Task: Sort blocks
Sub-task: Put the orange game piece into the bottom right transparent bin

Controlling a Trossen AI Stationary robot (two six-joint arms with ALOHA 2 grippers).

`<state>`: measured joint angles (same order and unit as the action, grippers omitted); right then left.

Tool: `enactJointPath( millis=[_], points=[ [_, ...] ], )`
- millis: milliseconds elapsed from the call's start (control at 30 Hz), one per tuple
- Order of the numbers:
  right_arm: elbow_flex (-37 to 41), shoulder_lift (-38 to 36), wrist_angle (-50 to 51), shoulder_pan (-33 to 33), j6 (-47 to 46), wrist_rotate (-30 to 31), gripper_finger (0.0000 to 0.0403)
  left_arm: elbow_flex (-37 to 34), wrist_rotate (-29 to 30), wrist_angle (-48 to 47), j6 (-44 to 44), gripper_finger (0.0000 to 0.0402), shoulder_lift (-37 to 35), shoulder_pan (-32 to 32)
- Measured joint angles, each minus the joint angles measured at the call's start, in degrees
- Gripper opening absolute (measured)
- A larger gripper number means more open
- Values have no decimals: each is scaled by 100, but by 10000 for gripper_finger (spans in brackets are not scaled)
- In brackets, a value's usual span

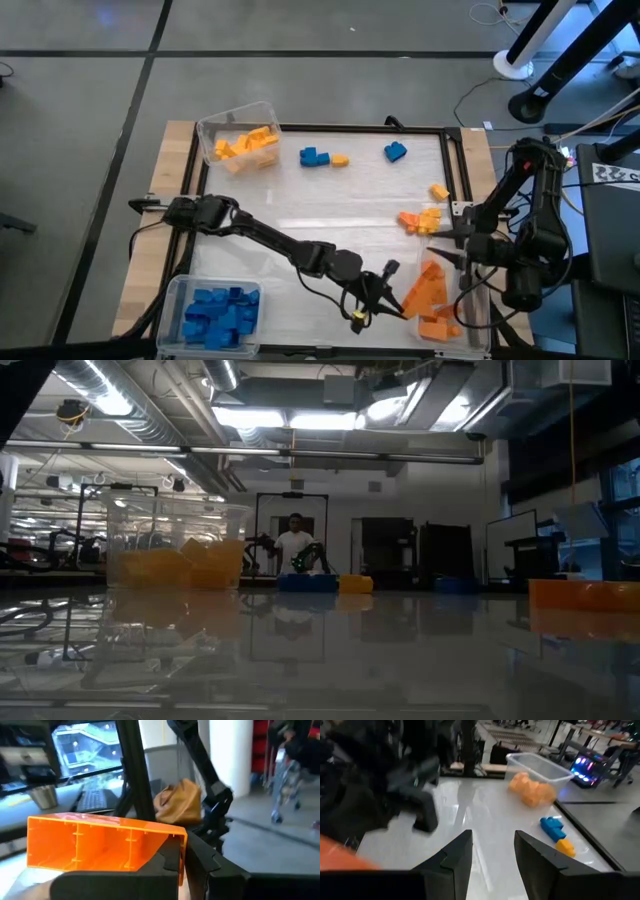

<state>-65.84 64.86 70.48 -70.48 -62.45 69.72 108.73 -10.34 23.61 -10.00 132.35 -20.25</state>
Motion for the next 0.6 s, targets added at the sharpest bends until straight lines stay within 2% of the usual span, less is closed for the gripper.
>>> enactJointPath(
  millis=[133,333,600],
  points=[
    [0,-59,6,0,1,176,147,-4,-63,603,352,0,206,61],
    [0,-68,14,0,1,388,147,0,-37,1238,422,0,444,204],
    [0,-68,11,0,1,446,147,2,42,1352,380,0,708,346]
  ],
)
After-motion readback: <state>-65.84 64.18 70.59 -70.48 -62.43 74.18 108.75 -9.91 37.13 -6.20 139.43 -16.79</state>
